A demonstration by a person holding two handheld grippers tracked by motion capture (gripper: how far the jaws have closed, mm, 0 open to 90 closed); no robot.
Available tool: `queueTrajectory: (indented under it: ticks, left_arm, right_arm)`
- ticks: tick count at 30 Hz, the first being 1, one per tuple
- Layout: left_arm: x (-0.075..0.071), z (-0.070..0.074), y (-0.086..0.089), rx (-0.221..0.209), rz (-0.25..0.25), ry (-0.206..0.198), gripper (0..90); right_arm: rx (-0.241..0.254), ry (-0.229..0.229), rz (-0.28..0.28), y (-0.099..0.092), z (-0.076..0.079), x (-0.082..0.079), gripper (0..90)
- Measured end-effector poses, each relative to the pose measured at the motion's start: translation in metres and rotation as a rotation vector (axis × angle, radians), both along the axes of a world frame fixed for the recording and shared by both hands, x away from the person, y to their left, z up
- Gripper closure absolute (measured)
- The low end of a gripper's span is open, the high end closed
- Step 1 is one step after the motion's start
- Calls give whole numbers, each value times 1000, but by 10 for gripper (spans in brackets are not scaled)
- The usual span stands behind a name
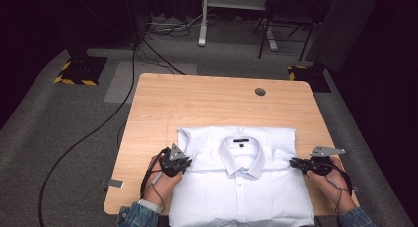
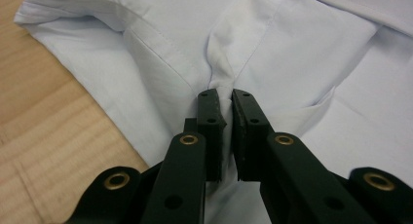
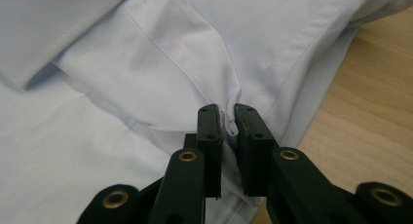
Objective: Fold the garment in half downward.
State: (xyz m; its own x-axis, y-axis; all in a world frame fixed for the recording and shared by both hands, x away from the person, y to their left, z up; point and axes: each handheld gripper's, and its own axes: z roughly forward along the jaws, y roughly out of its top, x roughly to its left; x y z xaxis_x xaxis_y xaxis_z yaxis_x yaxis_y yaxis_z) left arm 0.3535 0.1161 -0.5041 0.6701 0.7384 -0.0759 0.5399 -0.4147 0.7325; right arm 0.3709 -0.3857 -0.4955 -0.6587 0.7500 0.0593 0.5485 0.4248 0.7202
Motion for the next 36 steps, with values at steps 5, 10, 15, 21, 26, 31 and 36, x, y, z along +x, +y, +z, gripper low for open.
queueTrajectory:
  ticks: [5,10,15,21,26,31,36]
  left_arm:
    - [23,0,1,-2,12,-2,827]
    - [41,-1,2,0,22,-17,827]
    - [61,1,2,24,39,-18,827]
    - [80,27,1,8,60,-36,834]
    - [44,107,7,-43,20,-161,835]
    - [-46,128,18,-21,-60,-158,832]
    - [-100,47,14,5,-96,-1,831]
  right_arm:
    - [-16,-7,-18,4,1,21,814]
    - [-49,-24,-25,9,2,43,808]
    - [-66,-21,-29,15,4,61,809]
    - [-8,-47,-52,14,29,79,818]
    - [50,-166,-41,13,102,66,822]
    - [57,-225,54,5,136,-15,821]
    - [15,-106,136,4,61,-77,820]
